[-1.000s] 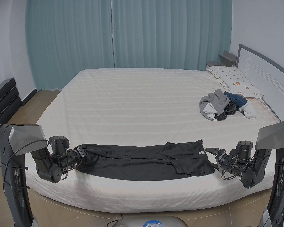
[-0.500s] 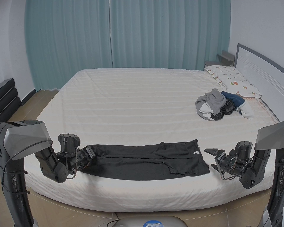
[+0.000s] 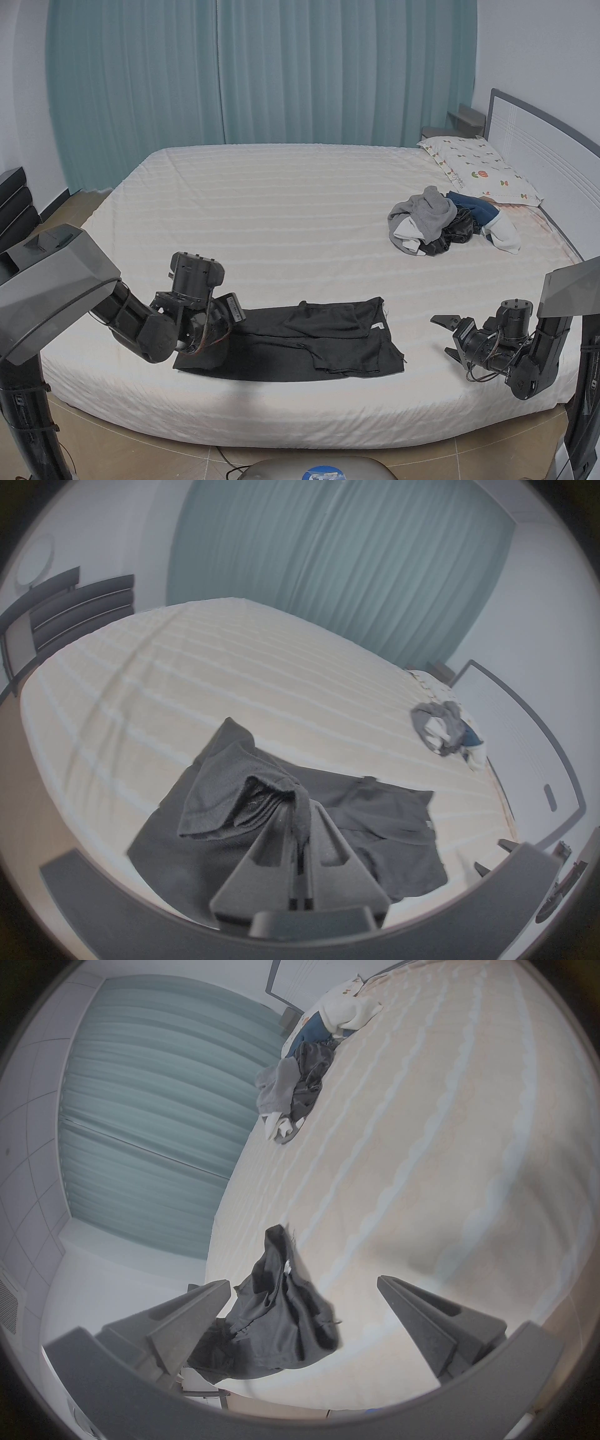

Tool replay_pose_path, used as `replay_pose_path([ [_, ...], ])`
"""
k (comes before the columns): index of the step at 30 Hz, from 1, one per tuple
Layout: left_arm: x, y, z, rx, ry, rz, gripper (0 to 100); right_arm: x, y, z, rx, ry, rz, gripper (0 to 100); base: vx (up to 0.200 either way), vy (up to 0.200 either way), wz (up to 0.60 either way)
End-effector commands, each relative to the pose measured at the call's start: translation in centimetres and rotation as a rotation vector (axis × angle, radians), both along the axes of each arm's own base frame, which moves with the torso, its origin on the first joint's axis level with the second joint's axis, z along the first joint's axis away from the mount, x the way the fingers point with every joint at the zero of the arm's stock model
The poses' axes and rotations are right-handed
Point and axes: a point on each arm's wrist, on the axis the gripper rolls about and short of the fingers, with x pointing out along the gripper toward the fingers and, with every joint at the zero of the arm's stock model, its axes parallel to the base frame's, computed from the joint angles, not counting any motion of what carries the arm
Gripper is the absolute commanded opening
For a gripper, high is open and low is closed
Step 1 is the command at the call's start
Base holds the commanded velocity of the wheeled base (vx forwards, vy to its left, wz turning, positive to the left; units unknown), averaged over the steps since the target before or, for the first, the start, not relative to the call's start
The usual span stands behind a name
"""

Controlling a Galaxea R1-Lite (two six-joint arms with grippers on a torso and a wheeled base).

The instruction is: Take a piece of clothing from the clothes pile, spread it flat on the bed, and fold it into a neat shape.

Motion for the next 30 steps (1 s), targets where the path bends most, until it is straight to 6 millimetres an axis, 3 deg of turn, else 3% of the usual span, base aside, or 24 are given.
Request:
replay_pose_path([
  [1,-0.3,-3.3,2.3,-0.017,-0.051,-0.069,0,-0.1,0.2,0.0,0.0,-0.001,0.006,100,0.0,-0.2,0.0],
  [10,-0.3,-6.4,4.1,-0.064,-0.019,-0.097,0,-0.1,0.3,0.0,0.0,-0.002,0.009,100,0.0,-0.2,0.0],
  [20,0.4,-9.9,3.2,-0.05,0.025,-0.151,0,-0.1,0.3,0.0,-0.004,-0.002,0.011,100,0.0,-0.2,0.0],
  [27,0.4,-11.9,0.8,-0.02,0.058,-0.176,0,-0.1,0.4,0.0,-0.004,-0.002,0.014,100,0.0,-0.057,0.0],
  [30,1.7,-12.6,-0.7,-0.008,0.043,-0.11,0,-0.2,0.5,-0.1,-0.005,0.001,0.02,100,0.0,0.0,0.0],
])
